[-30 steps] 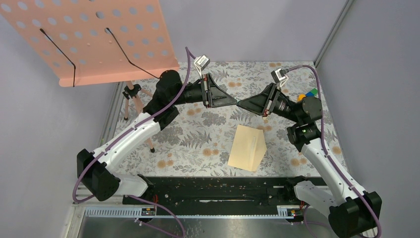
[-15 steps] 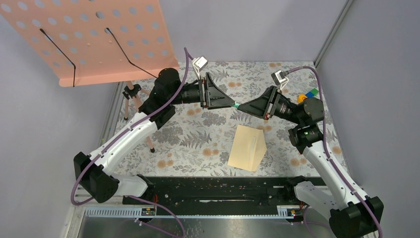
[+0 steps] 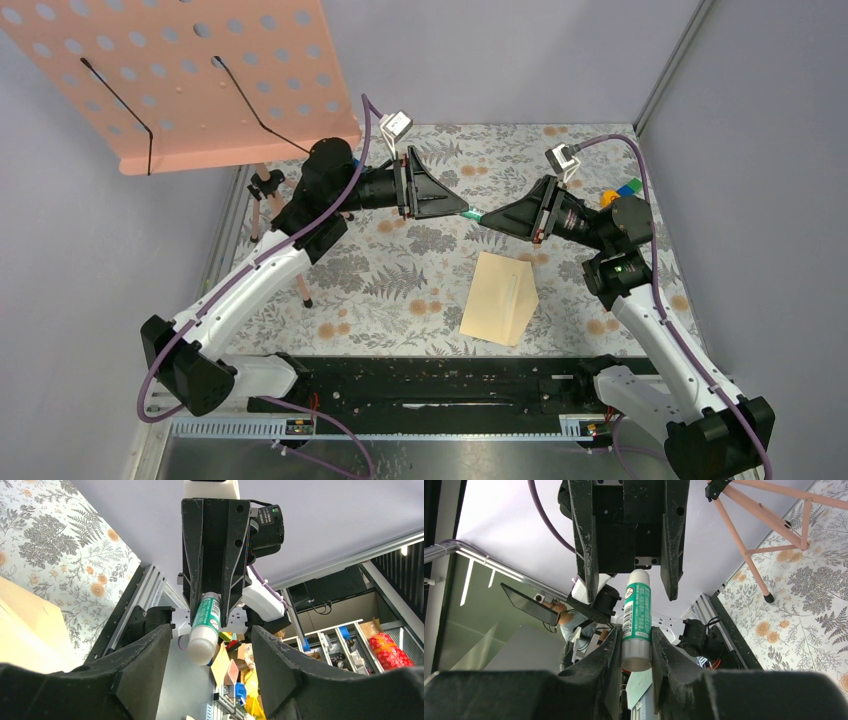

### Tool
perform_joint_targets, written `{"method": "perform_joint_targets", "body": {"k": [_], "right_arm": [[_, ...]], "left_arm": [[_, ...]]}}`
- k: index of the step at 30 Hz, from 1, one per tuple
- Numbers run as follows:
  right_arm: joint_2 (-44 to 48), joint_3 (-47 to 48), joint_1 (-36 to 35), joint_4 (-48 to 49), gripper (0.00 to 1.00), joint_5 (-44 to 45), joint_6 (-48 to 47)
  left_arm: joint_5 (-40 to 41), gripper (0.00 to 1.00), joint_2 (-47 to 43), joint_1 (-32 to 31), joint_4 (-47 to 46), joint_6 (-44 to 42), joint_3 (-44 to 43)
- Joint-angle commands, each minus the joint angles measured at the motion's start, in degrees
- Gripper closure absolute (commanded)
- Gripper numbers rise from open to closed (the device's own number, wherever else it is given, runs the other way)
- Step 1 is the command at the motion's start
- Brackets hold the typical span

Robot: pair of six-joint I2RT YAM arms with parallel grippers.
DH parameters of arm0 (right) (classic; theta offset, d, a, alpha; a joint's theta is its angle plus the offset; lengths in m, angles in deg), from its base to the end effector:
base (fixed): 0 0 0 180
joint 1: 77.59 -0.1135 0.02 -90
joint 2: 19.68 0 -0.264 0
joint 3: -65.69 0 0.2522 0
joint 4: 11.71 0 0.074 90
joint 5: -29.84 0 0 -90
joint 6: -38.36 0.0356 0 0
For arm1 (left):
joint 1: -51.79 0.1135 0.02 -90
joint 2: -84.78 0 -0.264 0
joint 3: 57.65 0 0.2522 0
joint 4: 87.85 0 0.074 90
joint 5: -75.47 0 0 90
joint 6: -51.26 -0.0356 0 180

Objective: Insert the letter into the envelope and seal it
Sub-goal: Unscrew the solid glue.

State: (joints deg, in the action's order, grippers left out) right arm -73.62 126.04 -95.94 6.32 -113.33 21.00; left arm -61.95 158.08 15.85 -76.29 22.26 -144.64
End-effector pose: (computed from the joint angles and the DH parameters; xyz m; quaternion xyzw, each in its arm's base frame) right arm 0.1828 0.0906 0.3945 -0.1139 0.6025 0.7061 0.3542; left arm 0.2171 -0.1898 0.4297 0.1448 0.6830 -0.6786 0.2283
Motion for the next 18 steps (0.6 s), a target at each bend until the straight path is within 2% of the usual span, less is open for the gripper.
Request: {"method": "perform_joint_targets", "body": {"k": [1,6,18], "right_arm": [[0.9,1.9,0.1,1.1,1.0,-0.8,-1.4],[0.8,2.1,0.1,0.5,1.0,-0.8,-1.5],[0.3,1.9,0.1,0.5,1.0,-0.8,-1.8]], "left_arm": [[-1.0,0.38,-1.9,0.3,-1.3,-0.9,-0.4],[0.6,0.43,-1.9,0.3,4.2,-4.4,-2.2],[0.7,0.52,-1.2,-0.7,5.4,-5.6,-4.2]]}}
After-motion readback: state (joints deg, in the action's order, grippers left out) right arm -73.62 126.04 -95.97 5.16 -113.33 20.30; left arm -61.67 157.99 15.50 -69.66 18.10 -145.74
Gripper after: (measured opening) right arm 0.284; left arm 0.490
